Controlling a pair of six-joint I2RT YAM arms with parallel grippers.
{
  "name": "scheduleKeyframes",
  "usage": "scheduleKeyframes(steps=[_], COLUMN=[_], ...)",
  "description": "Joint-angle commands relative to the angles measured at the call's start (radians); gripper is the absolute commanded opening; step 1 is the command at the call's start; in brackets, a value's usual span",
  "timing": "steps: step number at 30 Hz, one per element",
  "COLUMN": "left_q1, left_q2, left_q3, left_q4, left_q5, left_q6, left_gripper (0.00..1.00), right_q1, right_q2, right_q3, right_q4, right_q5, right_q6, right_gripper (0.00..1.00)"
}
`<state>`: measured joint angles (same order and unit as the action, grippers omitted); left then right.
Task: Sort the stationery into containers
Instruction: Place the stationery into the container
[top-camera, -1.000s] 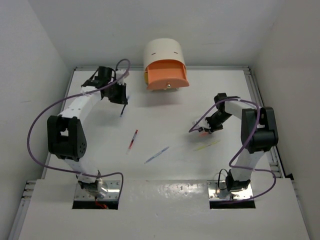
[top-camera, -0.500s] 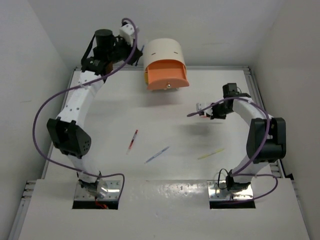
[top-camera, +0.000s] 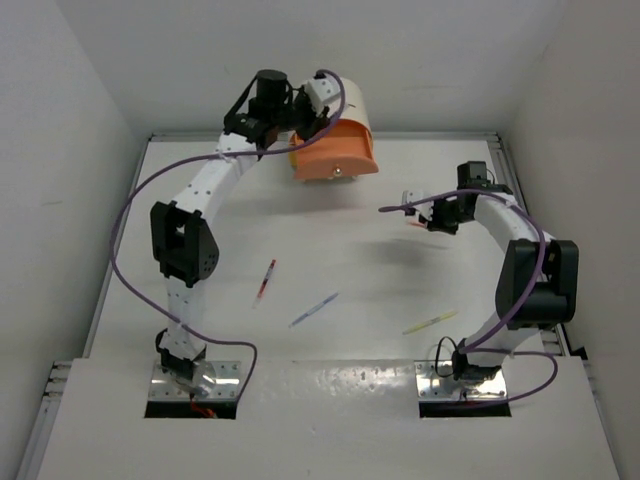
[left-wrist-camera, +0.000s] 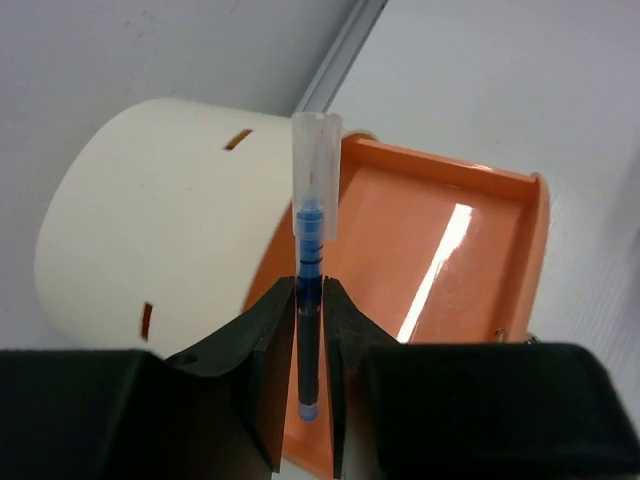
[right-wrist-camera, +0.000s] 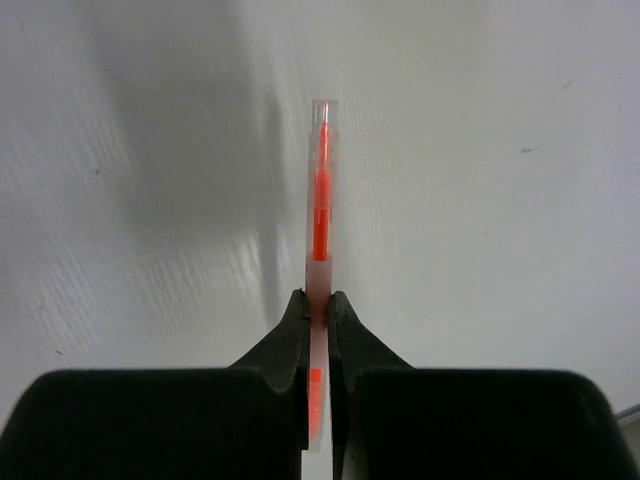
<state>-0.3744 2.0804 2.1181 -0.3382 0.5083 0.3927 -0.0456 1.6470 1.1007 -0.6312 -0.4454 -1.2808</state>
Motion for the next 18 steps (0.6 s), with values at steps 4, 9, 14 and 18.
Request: scheduleKeyframes(steps=[4,9,14,18], left_q1=[-0.055,-0.063,-0.018,0.087], left_q2=[0.001,0.018,-0.081,-0.163], left_q3=[0.088,0.128,0.047,0.061], left_q4=[-0.067,-0.162,0.043,0.174], left_q5=[-0.014,-0.042,-0.068,-0.053], left_q6=[0.204,0.247,0.014,-0.236], left_gripper=[0.39,0.74,0.79,0.79], right_q1=[-0.017,-0.02,-0.017,0.025], right_q2=[-0.042,-0.047,-0.041,0.037], right_q3=[0.047,0.1,0.209,0.441], right_q4=[0.027,0.08,0.214,0.254], right_q5=[-0.065,-0.11,-0.142,-0.148], right_q6=[0.118,0.27,0.53,0.639], right_gripper=[0.0,0.0,0.0,0.0])
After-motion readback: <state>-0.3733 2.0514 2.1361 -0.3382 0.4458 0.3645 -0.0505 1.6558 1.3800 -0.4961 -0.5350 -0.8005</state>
